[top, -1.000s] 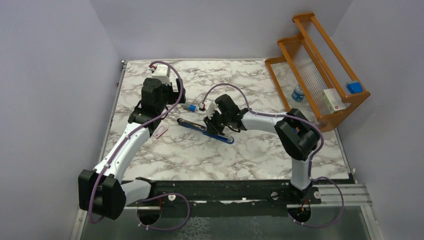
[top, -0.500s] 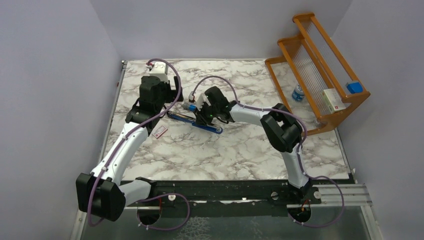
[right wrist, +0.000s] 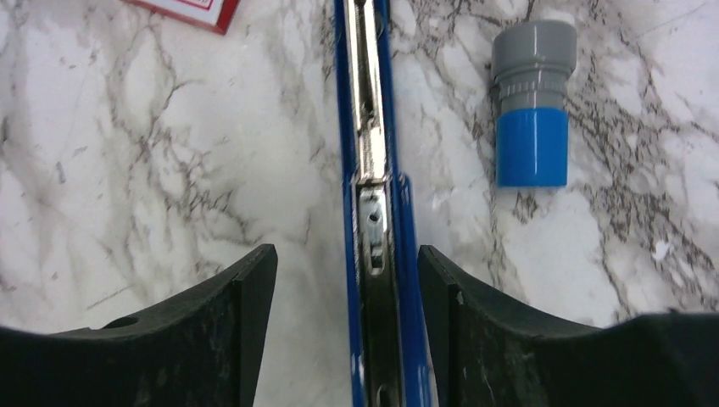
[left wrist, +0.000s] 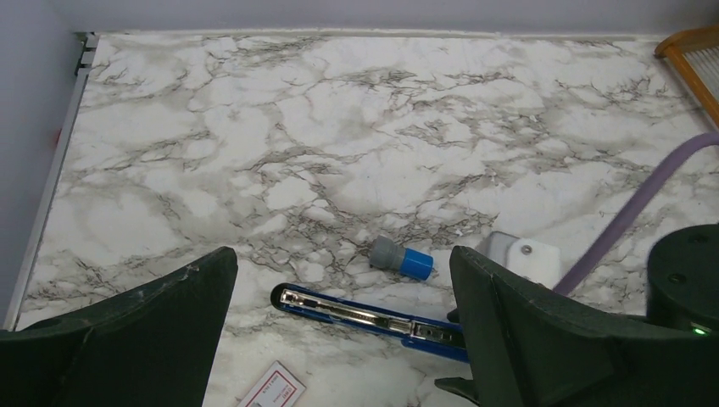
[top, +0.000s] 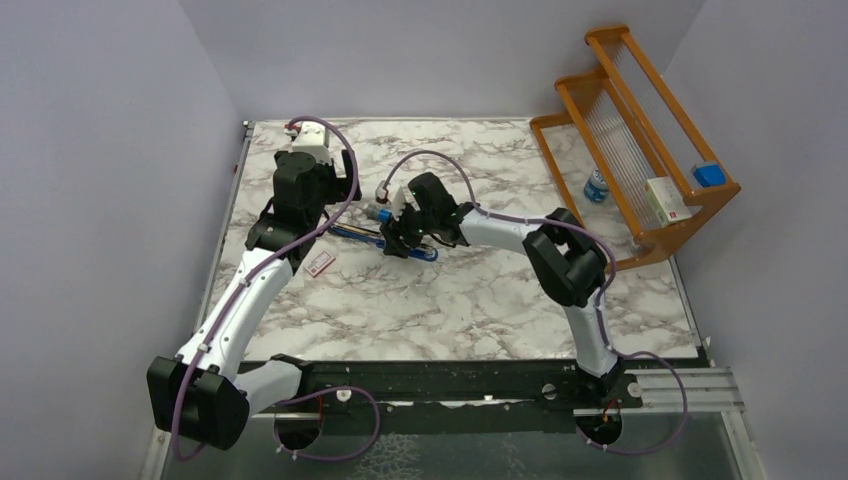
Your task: Load the staples into the stapler
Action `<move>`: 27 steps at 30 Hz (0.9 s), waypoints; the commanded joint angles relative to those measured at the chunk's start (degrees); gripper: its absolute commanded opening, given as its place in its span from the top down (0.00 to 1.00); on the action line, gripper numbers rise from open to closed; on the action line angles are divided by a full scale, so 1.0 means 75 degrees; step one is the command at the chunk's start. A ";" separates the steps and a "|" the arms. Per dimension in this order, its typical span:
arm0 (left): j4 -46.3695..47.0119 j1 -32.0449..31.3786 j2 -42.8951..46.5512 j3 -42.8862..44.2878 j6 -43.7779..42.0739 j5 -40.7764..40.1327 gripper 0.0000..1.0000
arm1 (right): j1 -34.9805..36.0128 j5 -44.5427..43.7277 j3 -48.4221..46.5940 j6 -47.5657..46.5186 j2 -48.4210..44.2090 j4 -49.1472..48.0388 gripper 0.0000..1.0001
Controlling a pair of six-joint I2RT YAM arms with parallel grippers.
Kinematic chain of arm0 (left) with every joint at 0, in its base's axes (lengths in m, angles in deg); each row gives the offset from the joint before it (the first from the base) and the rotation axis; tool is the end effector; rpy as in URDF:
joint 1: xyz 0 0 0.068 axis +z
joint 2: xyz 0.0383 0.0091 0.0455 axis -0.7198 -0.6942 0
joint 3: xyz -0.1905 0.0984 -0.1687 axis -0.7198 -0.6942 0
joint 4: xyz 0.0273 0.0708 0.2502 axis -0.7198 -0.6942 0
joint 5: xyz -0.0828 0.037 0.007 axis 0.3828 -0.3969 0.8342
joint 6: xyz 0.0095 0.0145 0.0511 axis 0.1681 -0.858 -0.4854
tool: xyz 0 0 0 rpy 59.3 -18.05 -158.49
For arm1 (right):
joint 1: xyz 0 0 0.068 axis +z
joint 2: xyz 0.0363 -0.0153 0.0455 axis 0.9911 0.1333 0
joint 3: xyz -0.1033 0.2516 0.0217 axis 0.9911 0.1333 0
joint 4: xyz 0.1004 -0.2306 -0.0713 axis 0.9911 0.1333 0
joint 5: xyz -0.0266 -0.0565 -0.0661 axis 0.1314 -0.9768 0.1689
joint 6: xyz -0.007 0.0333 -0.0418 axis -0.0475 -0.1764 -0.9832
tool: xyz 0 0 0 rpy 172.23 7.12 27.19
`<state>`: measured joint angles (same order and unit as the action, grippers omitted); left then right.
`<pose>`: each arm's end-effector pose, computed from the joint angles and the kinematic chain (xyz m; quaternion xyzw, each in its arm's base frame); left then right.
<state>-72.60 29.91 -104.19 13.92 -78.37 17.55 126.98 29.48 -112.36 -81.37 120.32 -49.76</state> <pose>0.2528 -0.0662 0.3519 -0.0018 0.7989 -0.0527 0.5992 0.3339 0.3512 0.1596 -0.4993 0.7292 0.3102 0.3504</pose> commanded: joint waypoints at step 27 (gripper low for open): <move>0.0507 -0.1228 -0.0261 -0.0262 -0.0334 -0.0028 0.01 | -0.4121 -0.9356 0.6391 0.6107 -0.7427 0.1959 0.08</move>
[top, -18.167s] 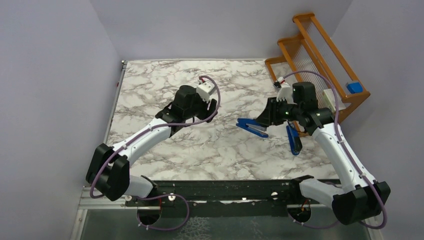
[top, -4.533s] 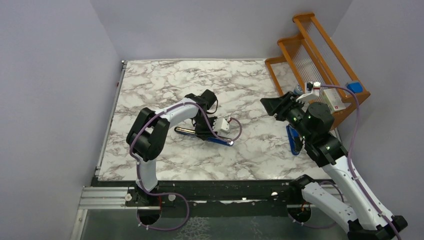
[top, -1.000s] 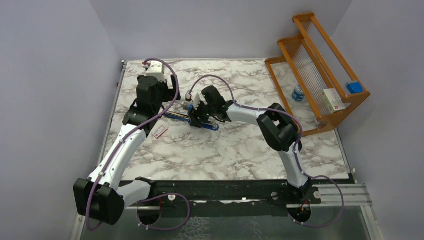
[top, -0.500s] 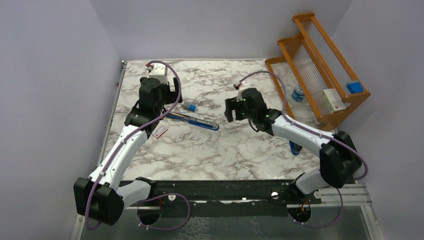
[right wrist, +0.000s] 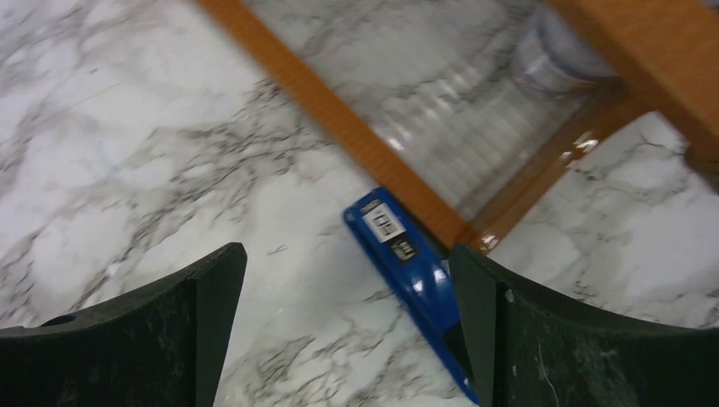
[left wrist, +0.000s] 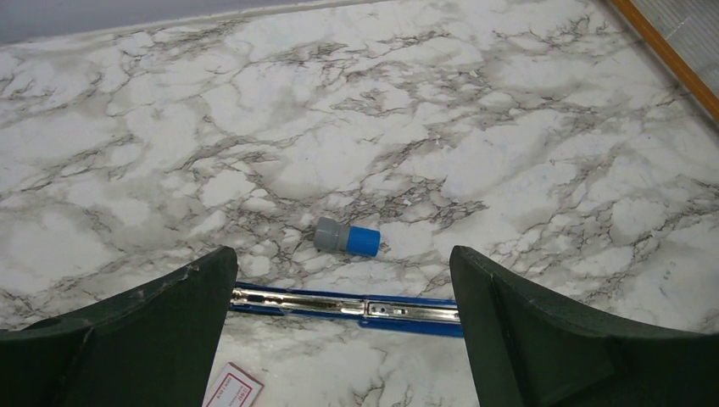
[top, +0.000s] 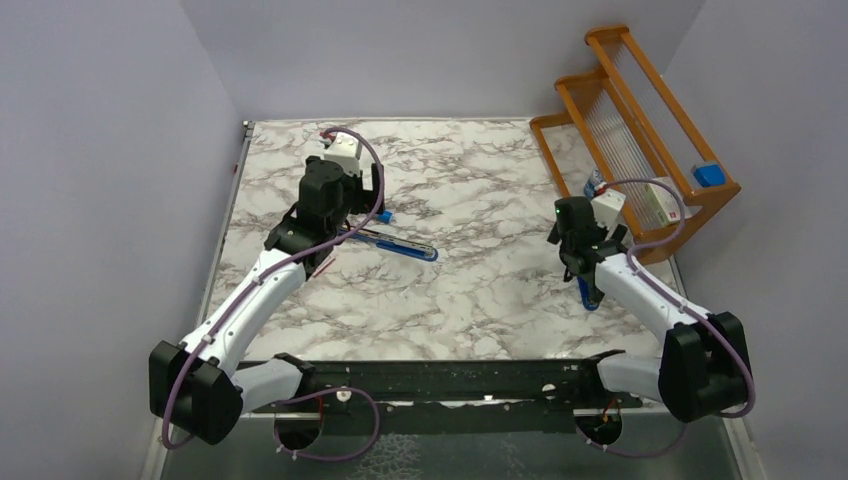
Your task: Load the staples into the stapler
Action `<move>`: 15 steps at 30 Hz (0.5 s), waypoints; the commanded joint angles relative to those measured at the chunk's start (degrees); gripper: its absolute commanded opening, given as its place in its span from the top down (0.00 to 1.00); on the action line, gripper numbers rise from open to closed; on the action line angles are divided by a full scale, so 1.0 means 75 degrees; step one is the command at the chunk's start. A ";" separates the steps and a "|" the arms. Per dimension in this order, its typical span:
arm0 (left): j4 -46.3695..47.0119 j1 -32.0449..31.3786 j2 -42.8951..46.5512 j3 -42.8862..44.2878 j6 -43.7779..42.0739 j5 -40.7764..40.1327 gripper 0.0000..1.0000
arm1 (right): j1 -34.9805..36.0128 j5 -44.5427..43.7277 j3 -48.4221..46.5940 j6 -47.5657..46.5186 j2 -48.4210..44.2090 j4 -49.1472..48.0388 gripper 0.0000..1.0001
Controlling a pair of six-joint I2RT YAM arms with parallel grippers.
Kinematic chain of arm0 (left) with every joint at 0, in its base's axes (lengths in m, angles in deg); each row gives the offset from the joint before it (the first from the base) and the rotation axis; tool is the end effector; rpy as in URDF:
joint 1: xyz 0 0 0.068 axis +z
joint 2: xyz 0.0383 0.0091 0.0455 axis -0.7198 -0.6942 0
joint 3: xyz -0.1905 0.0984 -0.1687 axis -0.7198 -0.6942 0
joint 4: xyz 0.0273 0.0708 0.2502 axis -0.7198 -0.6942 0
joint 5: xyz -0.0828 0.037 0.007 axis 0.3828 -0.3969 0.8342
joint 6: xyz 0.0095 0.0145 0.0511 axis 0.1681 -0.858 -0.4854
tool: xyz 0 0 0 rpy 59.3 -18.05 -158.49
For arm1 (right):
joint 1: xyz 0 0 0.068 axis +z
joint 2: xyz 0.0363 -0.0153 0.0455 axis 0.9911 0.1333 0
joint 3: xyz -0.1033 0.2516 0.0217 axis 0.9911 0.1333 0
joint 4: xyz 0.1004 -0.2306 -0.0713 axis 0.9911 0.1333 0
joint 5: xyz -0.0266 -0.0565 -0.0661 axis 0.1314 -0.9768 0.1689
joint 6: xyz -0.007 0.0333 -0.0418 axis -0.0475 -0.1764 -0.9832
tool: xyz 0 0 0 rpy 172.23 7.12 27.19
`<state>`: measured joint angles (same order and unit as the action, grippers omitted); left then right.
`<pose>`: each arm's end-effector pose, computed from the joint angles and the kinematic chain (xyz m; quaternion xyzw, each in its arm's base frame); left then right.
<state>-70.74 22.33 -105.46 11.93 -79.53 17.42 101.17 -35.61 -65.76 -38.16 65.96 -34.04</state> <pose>0.2473 -0.1013 0.3376 0.0604 0.8037 -0.0820 0.5863 0.2385 0.0573 0.2170 0.2214 0.8544 -0.1367 0.4499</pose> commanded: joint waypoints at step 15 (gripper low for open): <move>0.0269 -0.0425 -0.0119 -0.0038 -0.0190 -0.0068 0.01 | -0.1196 0.0026 0.0294 0.1842 0.0381 0.0768 0.08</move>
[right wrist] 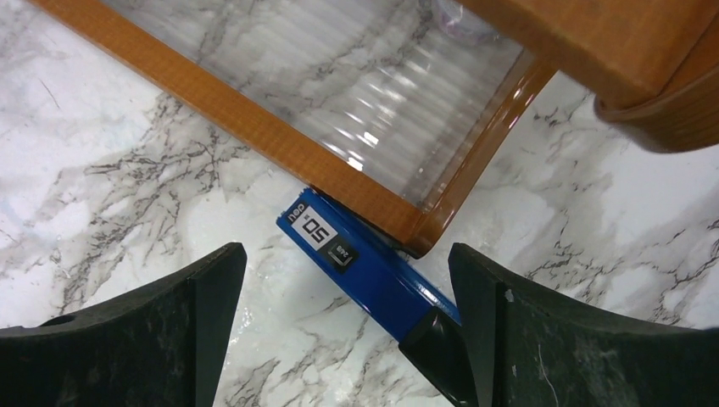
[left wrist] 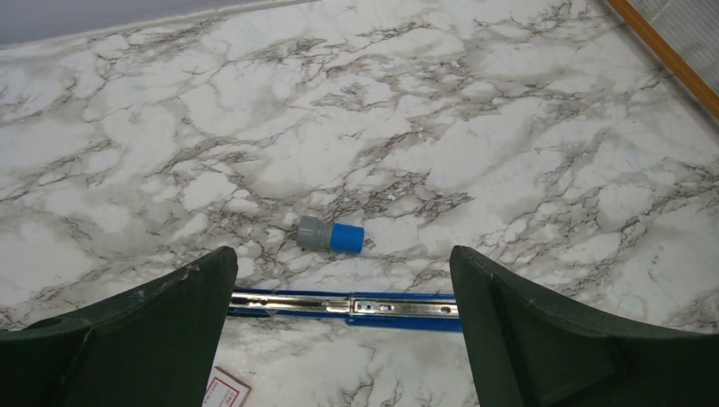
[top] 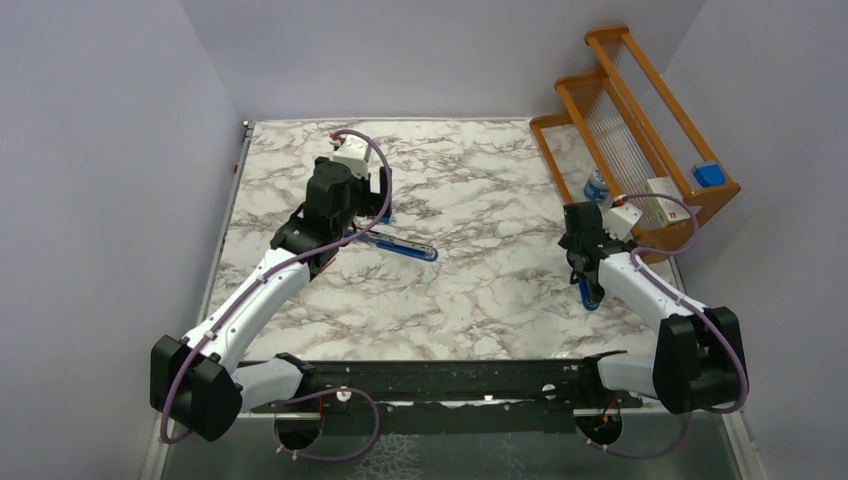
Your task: Load the staples into the stapler
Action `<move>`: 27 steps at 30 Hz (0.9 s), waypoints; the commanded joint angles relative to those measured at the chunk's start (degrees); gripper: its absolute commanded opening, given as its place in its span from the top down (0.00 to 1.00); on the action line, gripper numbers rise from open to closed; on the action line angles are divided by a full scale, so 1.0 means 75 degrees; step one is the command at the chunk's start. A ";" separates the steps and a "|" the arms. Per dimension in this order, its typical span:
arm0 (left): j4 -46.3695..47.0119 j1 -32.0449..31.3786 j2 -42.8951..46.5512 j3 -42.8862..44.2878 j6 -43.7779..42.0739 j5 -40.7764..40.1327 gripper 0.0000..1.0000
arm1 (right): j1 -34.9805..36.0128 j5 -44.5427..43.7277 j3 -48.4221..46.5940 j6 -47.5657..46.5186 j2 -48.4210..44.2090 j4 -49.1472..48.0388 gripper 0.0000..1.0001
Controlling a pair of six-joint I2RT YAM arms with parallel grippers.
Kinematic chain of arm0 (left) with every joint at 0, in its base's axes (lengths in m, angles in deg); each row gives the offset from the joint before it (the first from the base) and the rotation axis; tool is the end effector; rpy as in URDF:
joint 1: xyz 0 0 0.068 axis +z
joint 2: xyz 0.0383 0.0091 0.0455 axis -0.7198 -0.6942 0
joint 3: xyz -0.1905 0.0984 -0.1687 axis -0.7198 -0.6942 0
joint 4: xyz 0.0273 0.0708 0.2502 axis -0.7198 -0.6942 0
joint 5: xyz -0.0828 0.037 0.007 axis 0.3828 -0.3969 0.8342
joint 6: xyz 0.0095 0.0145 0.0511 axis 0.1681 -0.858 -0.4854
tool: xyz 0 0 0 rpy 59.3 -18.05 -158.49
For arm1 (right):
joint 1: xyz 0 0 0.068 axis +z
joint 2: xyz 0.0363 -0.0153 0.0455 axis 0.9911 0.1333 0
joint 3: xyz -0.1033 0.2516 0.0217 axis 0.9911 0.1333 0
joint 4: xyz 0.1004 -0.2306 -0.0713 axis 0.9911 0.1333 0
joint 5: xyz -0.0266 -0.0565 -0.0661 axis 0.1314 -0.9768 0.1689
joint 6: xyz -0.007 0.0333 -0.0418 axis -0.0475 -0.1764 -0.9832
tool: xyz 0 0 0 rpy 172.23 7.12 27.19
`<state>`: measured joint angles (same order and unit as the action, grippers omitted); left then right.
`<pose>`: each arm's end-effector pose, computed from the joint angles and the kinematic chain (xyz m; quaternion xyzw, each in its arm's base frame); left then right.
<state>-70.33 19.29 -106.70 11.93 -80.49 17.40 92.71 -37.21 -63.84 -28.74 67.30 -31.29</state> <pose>0.2461 -0.1165 0.3329 0.0896 0.8052 -0.0905 0.5792 0.2374 0.0196 0.1990 0.3427 0.8250 -0.1704 0.4159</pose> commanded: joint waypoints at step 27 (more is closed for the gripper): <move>0.0204 -0.0020 0.0106 -0.0120 0.0035 -0.0112 0.01 | -0.0082 0.2612 -0.0185 -0.0776 0.0734 0.0115 0.66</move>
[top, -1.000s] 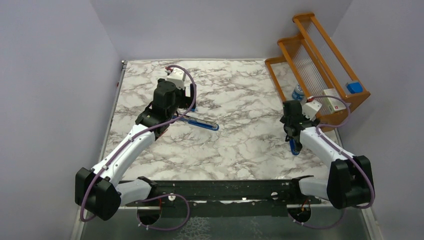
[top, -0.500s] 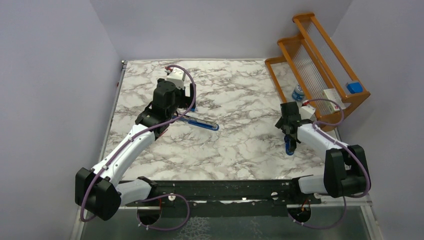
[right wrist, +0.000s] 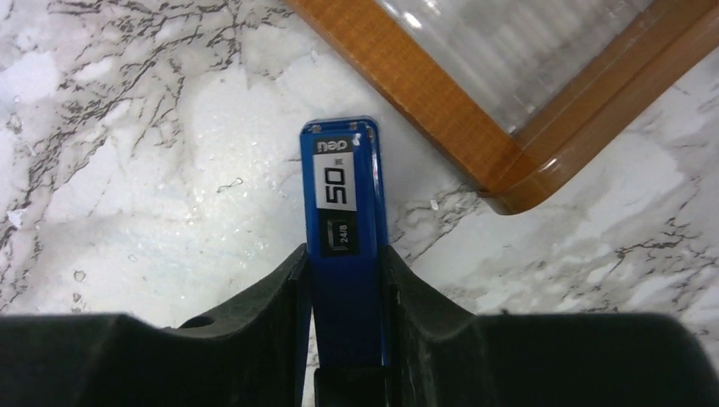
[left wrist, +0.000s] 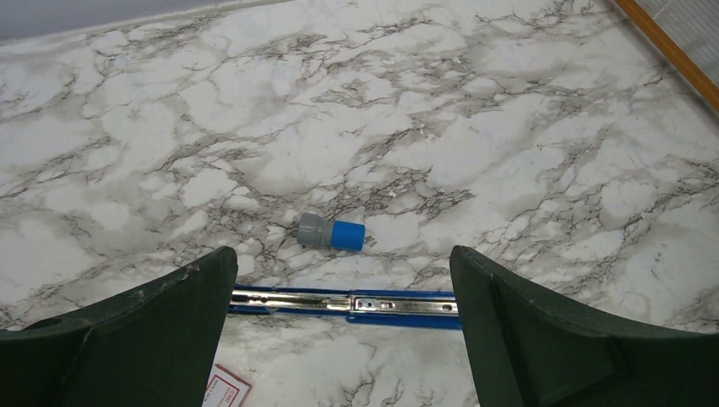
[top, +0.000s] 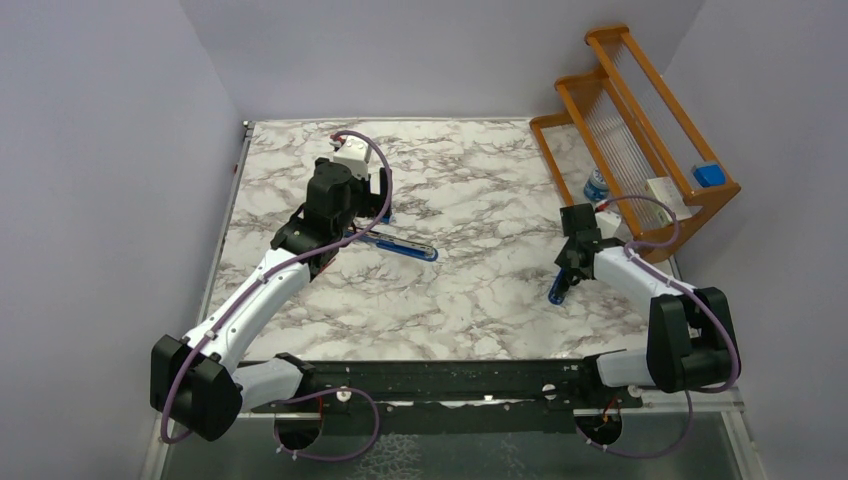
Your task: Load the staples into the stapler
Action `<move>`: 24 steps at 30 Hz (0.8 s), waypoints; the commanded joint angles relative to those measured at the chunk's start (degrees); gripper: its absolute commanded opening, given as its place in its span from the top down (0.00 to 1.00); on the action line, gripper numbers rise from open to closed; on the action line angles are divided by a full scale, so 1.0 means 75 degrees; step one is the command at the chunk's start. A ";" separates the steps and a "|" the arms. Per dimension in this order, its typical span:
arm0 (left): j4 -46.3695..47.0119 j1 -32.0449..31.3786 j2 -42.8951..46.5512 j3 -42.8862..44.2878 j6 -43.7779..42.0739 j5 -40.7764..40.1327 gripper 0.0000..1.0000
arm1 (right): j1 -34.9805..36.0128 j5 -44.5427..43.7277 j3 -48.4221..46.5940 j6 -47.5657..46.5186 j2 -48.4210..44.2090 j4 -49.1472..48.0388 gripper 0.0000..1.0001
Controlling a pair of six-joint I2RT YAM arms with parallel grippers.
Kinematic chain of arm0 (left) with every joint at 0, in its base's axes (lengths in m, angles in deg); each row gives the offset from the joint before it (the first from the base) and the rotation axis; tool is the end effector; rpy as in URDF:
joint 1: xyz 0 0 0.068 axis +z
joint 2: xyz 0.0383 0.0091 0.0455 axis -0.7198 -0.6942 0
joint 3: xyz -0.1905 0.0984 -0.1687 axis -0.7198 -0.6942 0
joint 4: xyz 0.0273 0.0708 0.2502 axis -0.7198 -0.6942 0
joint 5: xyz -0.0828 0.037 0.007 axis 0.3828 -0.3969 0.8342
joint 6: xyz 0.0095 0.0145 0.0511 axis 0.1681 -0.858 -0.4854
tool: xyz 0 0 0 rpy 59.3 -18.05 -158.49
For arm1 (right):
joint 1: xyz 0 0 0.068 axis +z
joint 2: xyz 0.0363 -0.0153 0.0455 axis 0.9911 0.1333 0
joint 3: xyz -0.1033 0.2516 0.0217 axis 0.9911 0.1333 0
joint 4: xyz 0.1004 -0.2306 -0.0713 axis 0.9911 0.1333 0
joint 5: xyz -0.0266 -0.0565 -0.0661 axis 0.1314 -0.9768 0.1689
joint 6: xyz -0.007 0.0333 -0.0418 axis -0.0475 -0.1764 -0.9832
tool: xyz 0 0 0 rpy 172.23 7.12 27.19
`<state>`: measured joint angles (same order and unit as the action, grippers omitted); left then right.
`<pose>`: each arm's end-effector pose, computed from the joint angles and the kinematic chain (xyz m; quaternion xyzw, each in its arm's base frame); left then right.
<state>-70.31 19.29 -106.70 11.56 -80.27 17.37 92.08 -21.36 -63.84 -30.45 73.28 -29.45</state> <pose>0.2459 -0.1164 0.3306 0.0885 0.8070 -0.0905 0.5768 0.2438 0.0263 0.1696 0.2942 0.8976 -0.0898 0.3158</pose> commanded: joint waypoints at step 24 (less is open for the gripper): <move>-0.0521 0.0044 0.0985 -0.0130 0.0144 -0.2145 0.01 | 0.4506 0.5634 -0.2756 -0.7095 0.2380 -0.0664 0.97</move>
<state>-73.26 19.29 -103.62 11.54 -79.62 8.50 121.21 13.76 -81.76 -73.22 88.91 -35.92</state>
